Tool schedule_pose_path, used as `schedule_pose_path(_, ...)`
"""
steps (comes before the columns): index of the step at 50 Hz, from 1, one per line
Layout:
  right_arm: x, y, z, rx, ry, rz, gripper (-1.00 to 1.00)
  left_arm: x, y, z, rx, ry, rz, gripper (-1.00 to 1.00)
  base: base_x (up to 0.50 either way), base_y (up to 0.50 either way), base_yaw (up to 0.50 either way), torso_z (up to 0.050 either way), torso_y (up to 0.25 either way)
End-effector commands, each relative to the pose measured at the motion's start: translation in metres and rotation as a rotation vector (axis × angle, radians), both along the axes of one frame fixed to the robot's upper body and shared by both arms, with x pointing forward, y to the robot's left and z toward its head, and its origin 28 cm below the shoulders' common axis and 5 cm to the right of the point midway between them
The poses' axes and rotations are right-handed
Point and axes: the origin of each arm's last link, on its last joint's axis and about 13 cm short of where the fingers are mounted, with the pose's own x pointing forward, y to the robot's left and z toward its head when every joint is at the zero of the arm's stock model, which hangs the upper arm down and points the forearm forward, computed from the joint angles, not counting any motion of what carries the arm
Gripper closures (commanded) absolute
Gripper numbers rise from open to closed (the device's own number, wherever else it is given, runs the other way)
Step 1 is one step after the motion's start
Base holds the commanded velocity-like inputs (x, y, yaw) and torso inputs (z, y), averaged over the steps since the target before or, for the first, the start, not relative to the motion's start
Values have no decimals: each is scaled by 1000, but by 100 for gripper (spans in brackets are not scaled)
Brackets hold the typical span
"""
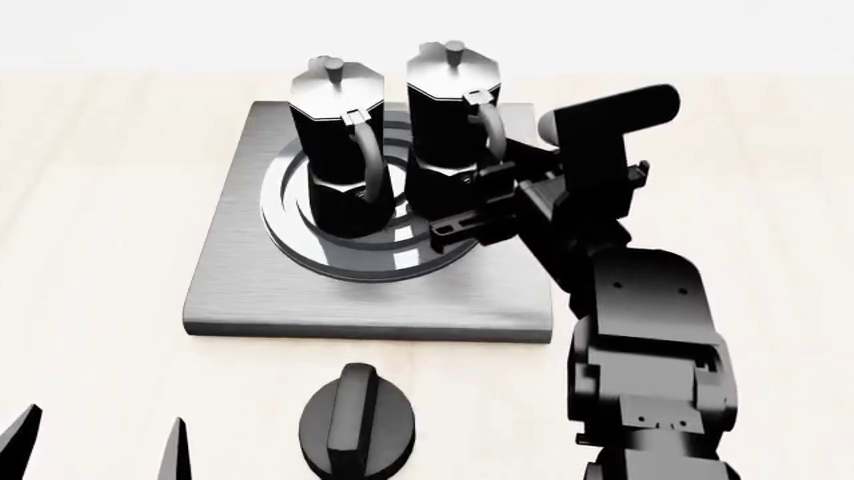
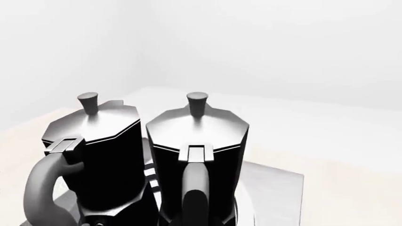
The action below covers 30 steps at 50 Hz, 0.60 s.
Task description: Put both moka pots on the stove.
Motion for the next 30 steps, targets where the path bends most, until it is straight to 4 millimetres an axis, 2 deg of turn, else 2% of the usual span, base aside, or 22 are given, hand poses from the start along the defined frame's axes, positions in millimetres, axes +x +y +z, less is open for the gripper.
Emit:
schedule_pose_path(1,1,0,2,51,-19,-14,100,0,0,0,1,0,-1,-100,0,0,0,10,0)
schedule_pose_path(18,-1,-1,-2,47,-3,-15,100,0,0,-1,0,2,-2,-100,0,0,0,0,1)
schedule_pose_path(19,-1,-1,-2,39,-3,-16,-100,0,0,-1,0,2,-1,-100,0,0,0,0,0)
schedule_pose_path(30,1,-2,6,44,-34,0,-100,0,-1,-1,-1,3,-4,-100,0,0,0,0,0)
